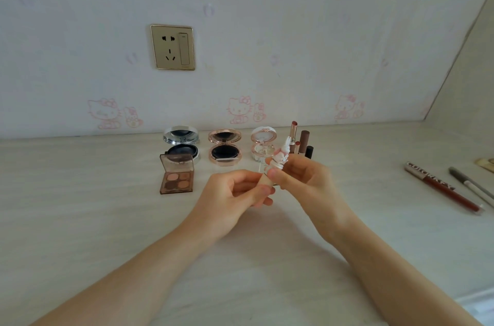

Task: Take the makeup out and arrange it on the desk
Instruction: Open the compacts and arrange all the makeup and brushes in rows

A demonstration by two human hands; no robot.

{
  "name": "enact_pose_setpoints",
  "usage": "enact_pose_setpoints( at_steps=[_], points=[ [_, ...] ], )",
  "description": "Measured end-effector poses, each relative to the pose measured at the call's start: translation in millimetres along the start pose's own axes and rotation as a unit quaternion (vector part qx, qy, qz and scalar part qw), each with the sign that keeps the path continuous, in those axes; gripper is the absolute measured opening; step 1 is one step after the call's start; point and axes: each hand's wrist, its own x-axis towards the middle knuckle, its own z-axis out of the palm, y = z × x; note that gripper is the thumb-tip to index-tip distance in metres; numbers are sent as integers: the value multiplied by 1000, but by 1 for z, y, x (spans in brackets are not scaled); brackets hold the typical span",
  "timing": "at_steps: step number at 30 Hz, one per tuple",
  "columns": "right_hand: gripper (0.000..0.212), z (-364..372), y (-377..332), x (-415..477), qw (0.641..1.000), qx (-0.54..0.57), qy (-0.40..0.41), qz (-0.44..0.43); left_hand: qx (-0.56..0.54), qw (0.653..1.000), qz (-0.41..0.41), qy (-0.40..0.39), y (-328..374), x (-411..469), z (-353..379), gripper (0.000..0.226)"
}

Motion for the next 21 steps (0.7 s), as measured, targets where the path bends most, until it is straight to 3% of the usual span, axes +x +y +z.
enact_pose_setpoints(
  at_steps=[5,9,13,17,21],
  points=[
    [29,1,-2,0,999,10,14,30,26,999,22,15,-3,0,2,12],
    [27,1,-1,0,999,2,44,18,41,998,35,24,-4,0,1,12],
    [31,0,-4,0,996,75,45,23,58,996,43,53,-6,3,0,17],
    [30,1,-2,0,998,42,49,14,84,994,48,44,-7,2,0,18],
    [46,1,-1,-1,996,64,53,21,88,994,50,48,-8,3,-1,19]
  ],
)
